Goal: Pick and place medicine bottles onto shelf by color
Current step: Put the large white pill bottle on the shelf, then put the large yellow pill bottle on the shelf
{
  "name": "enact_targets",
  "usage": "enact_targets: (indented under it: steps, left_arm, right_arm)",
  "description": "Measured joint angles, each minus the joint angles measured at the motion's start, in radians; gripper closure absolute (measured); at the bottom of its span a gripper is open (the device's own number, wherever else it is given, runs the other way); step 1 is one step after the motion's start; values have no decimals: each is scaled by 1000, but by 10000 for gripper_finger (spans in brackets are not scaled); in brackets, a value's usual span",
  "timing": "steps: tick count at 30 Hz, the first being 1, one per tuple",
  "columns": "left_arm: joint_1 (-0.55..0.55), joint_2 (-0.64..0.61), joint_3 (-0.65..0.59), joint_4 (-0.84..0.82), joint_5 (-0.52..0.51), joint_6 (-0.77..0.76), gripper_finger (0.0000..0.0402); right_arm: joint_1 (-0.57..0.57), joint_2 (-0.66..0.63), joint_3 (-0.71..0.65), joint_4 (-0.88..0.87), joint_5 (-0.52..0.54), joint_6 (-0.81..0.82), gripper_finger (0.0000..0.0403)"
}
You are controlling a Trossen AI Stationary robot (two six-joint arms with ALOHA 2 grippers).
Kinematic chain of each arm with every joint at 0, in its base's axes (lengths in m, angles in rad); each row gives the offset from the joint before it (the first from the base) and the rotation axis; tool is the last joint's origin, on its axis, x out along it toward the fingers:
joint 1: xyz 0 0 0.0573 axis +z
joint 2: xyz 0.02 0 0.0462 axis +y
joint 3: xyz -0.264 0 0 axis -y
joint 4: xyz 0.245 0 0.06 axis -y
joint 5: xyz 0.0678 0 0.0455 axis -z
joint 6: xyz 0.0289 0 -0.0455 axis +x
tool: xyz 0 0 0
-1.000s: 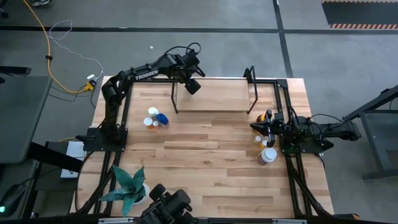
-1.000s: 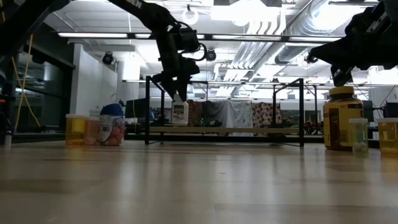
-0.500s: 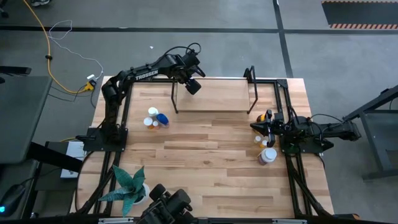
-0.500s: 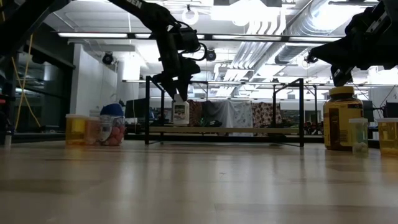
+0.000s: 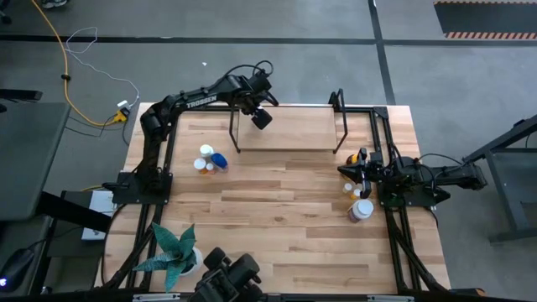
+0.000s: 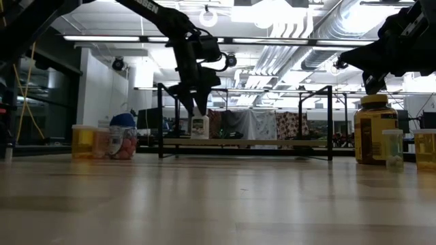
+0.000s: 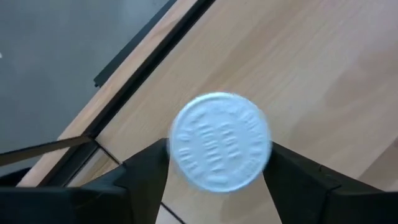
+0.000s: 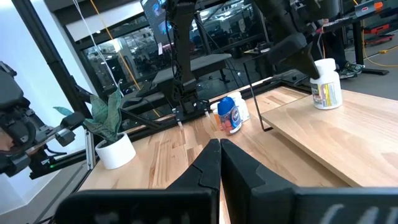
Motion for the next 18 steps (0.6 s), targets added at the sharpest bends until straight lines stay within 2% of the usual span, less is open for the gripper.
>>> enact_targets:
  steps: [8, 18]
  left_arm:
    - [1, -13, 23, 5, -11, 3, 162]
    - [1, -68, 113, -2, -14, 3, 161]
  right_arm:
    - [0, 0, 0, 0, 0, 0, 402]
    - [0, 0, 0, 0, 0, 0, 402]
